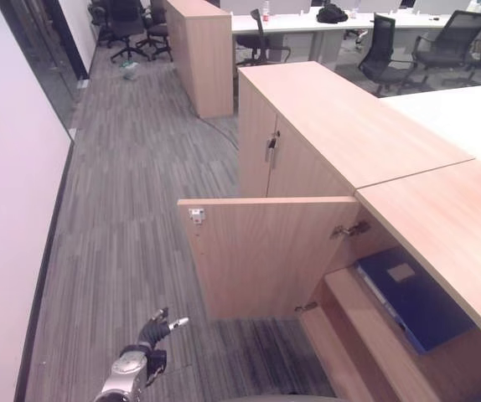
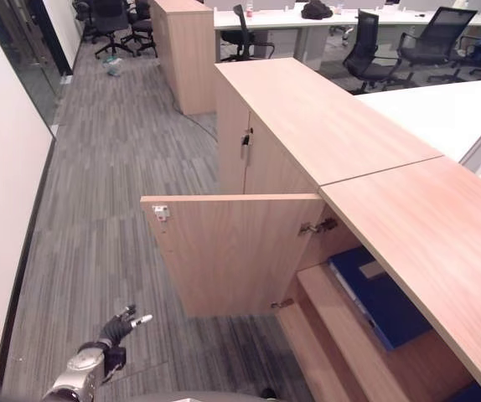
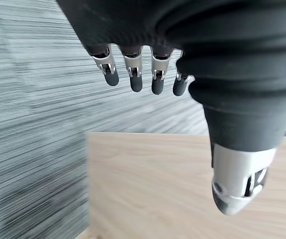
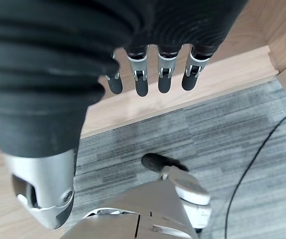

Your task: Put the empty folder in the office cabinet

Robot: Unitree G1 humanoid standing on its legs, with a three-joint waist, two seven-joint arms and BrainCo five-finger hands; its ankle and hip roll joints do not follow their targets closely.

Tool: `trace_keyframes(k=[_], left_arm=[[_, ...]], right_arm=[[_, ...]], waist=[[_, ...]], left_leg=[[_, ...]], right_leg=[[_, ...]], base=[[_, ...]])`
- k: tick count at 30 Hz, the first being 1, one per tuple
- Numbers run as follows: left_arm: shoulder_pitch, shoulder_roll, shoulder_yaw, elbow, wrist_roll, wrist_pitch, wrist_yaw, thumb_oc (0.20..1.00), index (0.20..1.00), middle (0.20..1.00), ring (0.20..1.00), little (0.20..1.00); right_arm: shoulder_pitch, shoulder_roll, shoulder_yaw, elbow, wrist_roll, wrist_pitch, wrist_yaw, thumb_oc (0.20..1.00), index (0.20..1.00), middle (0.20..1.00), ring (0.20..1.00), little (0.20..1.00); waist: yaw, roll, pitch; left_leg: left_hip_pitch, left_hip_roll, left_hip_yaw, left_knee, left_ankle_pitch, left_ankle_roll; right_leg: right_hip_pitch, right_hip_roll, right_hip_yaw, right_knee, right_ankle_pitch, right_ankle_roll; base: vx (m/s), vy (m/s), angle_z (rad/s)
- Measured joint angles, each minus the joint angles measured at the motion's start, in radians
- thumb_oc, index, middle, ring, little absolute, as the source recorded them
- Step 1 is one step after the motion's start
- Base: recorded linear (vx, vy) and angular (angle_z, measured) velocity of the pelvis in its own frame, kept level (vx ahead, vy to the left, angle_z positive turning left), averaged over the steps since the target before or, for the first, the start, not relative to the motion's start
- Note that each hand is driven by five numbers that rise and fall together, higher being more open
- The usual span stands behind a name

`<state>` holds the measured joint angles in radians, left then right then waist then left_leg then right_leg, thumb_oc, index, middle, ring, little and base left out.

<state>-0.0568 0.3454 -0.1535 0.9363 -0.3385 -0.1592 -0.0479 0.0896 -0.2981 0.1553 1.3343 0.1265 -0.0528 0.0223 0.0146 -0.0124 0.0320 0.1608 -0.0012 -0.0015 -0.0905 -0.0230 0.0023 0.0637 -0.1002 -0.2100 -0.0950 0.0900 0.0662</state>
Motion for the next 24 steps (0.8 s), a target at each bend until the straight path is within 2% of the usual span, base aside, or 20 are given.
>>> trace_keyframes(k=[6,16,24], left_arm=[[-0.041,0.026,0.043,-0.008,-0.012,-0.004,0.013,1.0,1.0,1.0,1.0,1.0],[-0.207,0.165,0.043,-0.008,-0.074,-0.005,0.02,1.0,1.0,1.0,1.0,1.0],[-0.317,0.215,0.041,0.066,-0.089,-0.002,0.017,1.0,1.0,1.0,1.0,1.0]], right_arm=[[0.001,-0.012,0.0,0.0,-0.002,0.0,0.001,1.0,1.0,1.0,1.0,1.0],[-0.014,-0.047,0.037,0.0,-0.032,0.002,0.013,1.0,1.0,1.0,1.0,1.0],[-0.008,-0.055,0.039,0.0,-0.032,0.018,0.023,1.0,1.0,1.0,1.0,1.0]], waist=[[-0.001,0.014,-0.001],[-0.01,0.024,0.006],[-0.033,0.013,0.001]], left_leg=[[0.007,0.009,0.017,0.0,-0.001,-0.001],[0.004,0.022,0.071,-0.001,0.002,-0.01],[0.013,0.022,0.078,0.0,0.001,-0.011]], right_leg=[[0.0,0.01,0.013,-0.001,0.0,0.0],[-0.028,0.027,0.06,-0.001,0.004,0.012],[-0.029,0.03,0.066,-0.001,0.009,0.008]], base=[[0.01,-0.031,-0.1],[0.02,-0.007,-0.16],[0.01,0.002,-0.02]])
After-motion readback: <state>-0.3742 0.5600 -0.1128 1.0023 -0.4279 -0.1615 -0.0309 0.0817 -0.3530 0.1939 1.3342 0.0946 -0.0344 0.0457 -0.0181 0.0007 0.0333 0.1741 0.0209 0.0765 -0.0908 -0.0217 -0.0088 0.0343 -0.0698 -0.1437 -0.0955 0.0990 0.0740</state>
